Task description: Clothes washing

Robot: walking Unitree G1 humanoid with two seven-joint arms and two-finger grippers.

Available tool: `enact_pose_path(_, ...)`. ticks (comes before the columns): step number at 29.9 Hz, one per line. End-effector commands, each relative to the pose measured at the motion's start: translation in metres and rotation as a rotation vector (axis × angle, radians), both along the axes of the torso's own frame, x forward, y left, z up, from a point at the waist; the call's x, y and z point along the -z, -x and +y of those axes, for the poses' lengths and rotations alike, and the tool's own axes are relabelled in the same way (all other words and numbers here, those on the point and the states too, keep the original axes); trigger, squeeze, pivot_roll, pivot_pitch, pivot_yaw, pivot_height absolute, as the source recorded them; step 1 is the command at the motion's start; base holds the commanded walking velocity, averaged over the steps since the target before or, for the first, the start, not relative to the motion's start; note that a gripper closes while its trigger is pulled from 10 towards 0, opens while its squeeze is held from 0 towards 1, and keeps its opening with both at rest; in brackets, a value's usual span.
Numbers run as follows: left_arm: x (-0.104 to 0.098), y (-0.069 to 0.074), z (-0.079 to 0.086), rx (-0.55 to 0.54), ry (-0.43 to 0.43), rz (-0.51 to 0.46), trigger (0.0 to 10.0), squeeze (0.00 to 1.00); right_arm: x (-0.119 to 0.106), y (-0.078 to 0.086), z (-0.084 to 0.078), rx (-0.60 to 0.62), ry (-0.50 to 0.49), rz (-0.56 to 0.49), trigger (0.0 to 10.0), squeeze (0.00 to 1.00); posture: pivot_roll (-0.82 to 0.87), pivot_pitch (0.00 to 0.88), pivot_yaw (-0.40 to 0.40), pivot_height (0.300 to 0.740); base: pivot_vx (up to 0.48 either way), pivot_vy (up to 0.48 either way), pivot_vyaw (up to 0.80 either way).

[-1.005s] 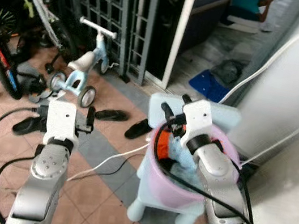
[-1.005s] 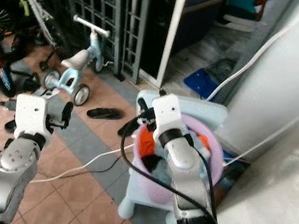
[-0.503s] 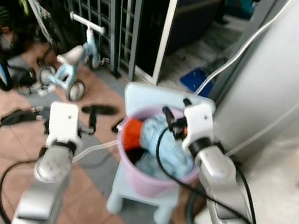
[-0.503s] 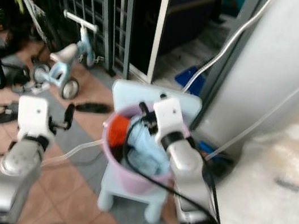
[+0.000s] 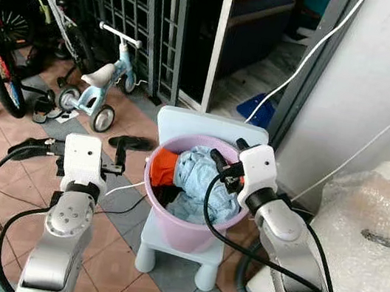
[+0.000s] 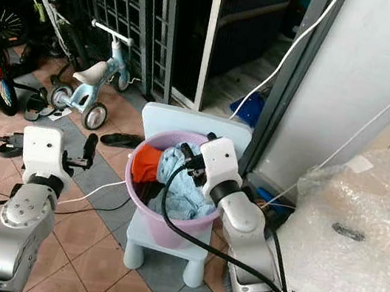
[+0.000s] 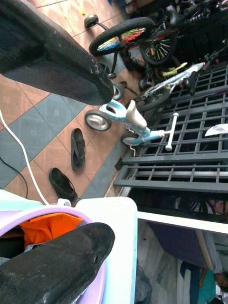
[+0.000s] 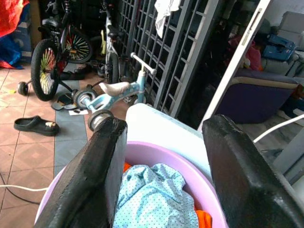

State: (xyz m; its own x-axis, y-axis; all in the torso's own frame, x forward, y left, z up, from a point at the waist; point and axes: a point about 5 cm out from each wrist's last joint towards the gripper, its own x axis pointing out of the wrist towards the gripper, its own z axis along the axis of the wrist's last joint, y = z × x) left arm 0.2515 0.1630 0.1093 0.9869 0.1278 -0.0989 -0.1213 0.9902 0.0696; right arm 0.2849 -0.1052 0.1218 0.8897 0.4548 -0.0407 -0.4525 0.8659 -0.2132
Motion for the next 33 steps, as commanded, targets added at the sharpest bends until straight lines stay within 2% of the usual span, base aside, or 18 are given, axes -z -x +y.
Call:
enact_pose_path(1, -0.002, 0.000, 0.001, -0.004, -0.002, -0.007, 10.0, 0.00, 0.001, -0.001, 0.000, -0.004, -0.001, 0.004, 10.0, 0.00, -0.03, 0.000, -0.002, 0.740, 0.244, 0.000, 0.00)
enact_pose_path(19, -0.001, 0.003, 0.002, -0.008, 0.002, 0.002, 10.0, 0.00, 0.004, 0.001, 0.005, -0.045, 0.007, 0.028, 10.0, 0.00, -0.02, 0.000, -0.006, 0.740, 0.261, 0.000, 0.00)
enact_pose_path(33, 0.002, 0.009, 0.006, -0.020, -0.009, 0.018, 10.0, 0.00, 0.019, 0.008, 0.005, -0.055, 0.037, 0.091, 10.0, 0.00, -0.01, 0.000, -0.013, 0.740, 0.194, 0.000, 0.00)
